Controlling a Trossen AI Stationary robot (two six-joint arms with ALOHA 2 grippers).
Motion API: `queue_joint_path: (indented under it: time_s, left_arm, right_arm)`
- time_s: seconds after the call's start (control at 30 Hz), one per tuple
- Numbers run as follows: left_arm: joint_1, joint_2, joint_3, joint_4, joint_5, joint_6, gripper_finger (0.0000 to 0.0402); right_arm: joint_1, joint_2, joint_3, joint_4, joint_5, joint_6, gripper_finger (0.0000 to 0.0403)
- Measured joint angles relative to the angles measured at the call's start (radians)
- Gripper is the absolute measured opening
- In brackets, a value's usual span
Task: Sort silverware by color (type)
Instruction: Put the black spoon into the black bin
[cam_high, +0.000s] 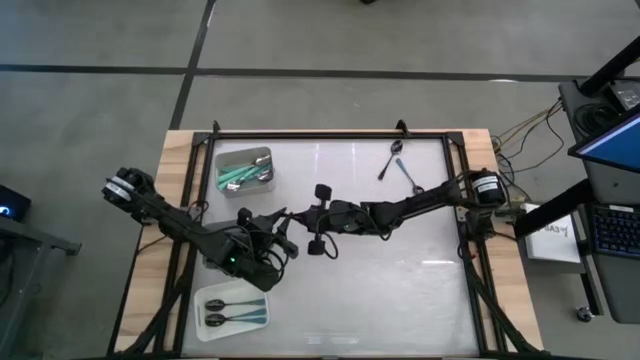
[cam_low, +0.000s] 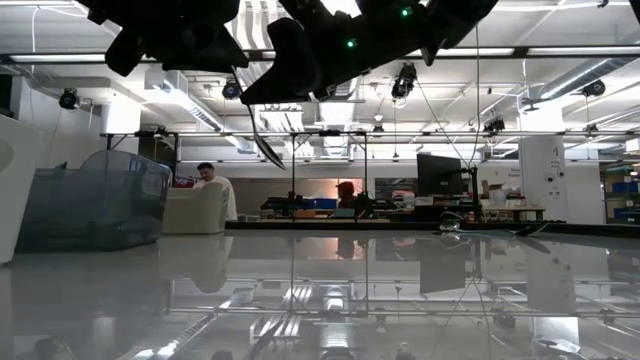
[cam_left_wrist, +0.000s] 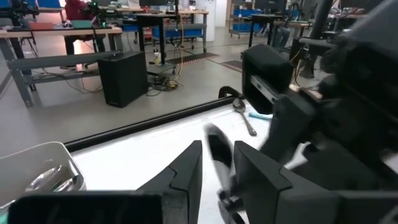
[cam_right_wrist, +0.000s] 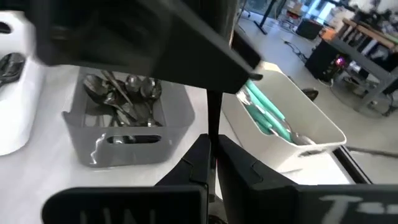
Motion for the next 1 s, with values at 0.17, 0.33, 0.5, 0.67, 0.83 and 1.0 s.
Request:
queue_joint_path:
  time_s: [0.17, 0.33, 0.5, 0.67, 0.83, 1.0]
  left_arm:
    - [0.003, 0.000, 0.000, -0.002, -0.001, 0.009, 0.0075]
    - [0.003, 0.000, 0.000, -0.003, -0.012, 0.014, 0.0075]
    - [0.004, -0.001, 0.000, -0.003, -0.034, 0.015, 0.0075]
    - [0.004, -0.001, 0.000, -0.003, -0.039, 0.016, 0.0053]
    - [0.004, -0.008, 0.000, -0.002, -0.035, 0.029, 0.0007]
    - [0.004, -0.018, 0.000, -0.001, -0.023, 0.036, 0.0002]
  right_arm:
    - [0.015, 0.000, 0.008, 0.001, 0.045, -0.072, 0.0009]
    - [0.024, -0.001, 0.010, 0.009, 0.133, -0.150, 0.0009]
    - [0.024, -0.002, 0.010, 0.018, 0.134, -0.175, 0.0009]
    - [0.024, -0.004, 0.010, 0.037, 0.183, -0.186, 0.0009]
    - [0.023, -0.004, 0.010, 0.040, 0.207, -0.187, 0.0009]
    - [0.028, -0.004, 0.010, 0.041, 0.209, -0.194, 0.0009]
